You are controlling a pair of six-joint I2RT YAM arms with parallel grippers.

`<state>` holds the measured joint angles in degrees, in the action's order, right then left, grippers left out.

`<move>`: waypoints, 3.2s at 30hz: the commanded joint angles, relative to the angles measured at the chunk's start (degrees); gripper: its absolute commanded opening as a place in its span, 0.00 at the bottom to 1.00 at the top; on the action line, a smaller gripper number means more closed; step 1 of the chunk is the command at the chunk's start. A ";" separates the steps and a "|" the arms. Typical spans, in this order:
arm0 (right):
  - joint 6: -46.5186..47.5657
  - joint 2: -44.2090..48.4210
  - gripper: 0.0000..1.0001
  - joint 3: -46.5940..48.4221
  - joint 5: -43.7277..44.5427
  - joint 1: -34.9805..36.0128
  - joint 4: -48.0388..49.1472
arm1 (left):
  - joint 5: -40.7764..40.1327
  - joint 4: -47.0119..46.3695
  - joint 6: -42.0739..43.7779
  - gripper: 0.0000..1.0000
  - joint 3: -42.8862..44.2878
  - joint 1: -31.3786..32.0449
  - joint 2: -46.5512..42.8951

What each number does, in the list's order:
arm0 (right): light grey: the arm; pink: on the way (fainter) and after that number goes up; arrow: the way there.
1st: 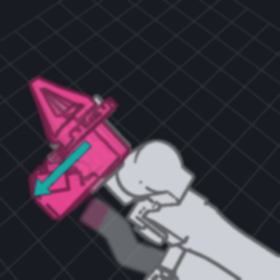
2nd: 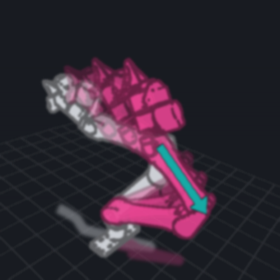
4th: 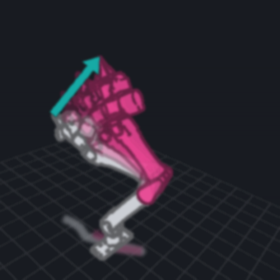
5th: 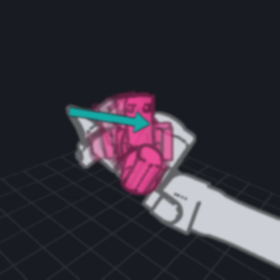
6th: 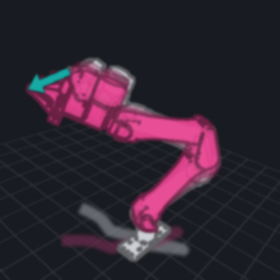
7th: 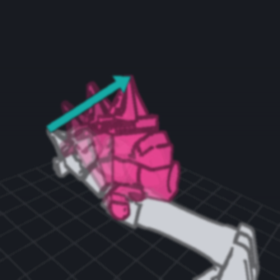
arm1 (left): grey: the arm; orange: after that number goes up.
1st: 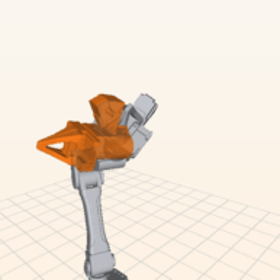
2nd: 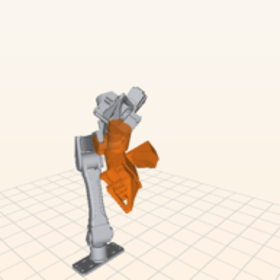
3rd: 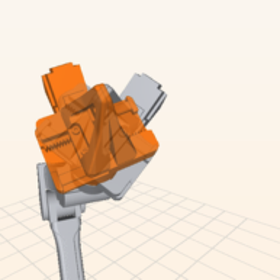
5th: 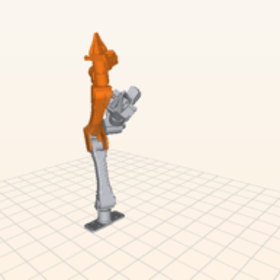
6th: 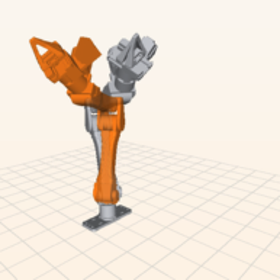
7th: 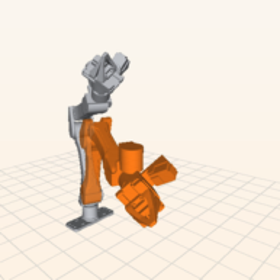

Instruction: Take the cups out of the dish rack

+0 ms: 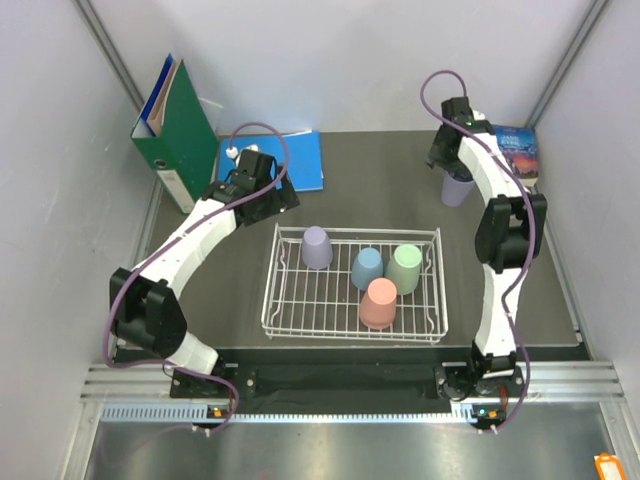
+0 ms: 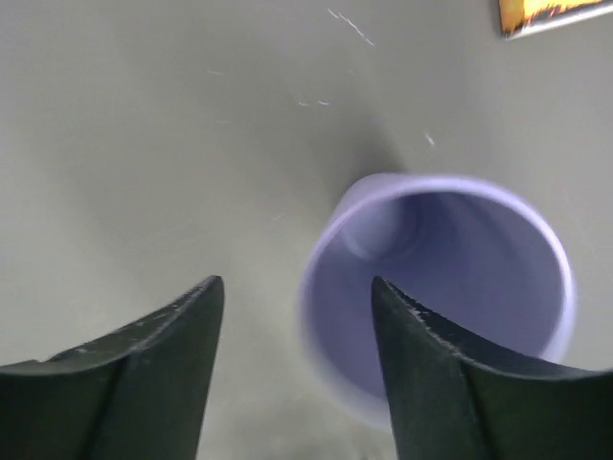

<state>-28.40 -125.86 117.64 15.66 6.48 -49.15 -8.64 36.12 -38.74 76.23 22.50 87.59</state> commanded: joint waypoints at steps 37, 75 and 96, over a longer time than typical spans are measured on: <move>-7.02 51.51 0.71 -55.59 -36.58 16.28 50.64 | -18.14 0.80 0.34 0.99 -2.22 13.09 -11.47; -2.18 50.28 0.72 -52.43 -35.96 16.64 44.93 | -3.57 -2.63 1.39 0.99 -6.26 18.54 1.96; -1.92 49.92 0.72 -51.73 -36.67 16.64 44.75 | -11.22 -0.52 -0.11 0.99 -3.37 18.89 -5.85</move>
<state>-31.05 -76.69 62.81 -20.69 22.46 -5.63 -17.74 33.15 -38.92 70.67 41.39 84.90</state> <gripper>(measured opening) 0.717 0.989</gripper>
